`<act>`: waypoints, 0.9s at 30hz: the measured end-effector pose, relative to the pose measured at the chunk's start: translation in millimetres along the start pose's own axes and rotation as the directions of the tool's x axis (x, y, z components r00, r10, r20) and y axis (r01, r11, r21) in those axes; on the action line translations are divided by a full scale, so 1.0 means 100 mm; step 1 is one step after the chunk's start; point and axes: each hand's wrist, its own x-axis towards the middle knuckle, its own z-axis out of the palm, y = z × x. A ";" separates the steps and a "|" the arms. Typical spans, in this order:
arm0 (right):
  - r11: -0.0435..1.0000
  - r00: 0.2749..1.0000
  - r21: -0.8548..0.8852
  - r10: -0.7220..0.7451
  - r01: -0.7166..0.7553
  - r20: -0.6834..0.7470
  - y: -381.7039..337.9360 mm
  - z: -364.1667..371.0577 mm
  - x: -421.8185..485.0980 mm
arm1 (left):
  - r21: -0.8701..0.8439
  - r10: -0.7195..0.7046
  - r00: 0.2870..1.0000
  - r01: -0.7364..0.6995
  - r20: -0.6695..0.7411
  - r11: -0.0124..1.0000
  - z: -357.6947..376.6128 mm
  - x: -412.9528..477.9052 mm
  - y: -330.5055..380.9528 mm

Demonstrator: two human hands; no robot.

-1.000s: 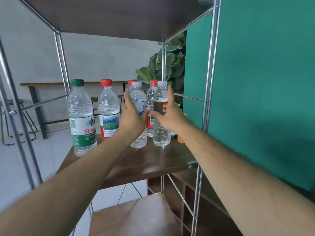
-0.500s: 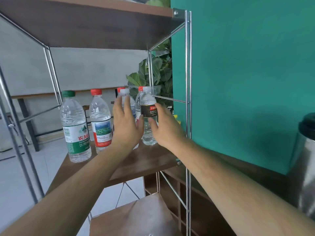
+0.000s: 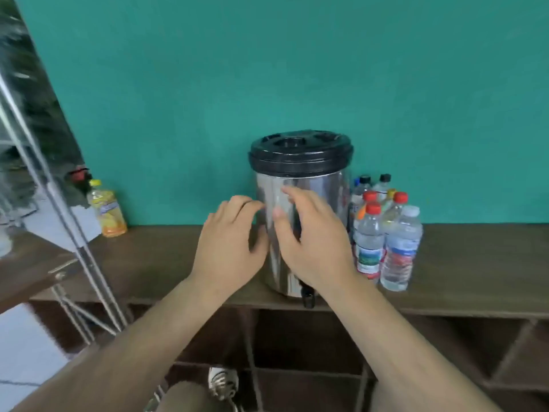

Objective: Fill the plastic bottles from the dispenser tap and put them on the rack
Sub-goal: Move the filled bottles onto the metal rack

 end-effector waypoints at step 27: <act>0.811 0.814 0.144 0.579 -0.567 -0.056 2.71 -0.28 -0.71 | -0.546 -0.231 0.915 0.386 0.331 0.744 3.01 0.42 1.55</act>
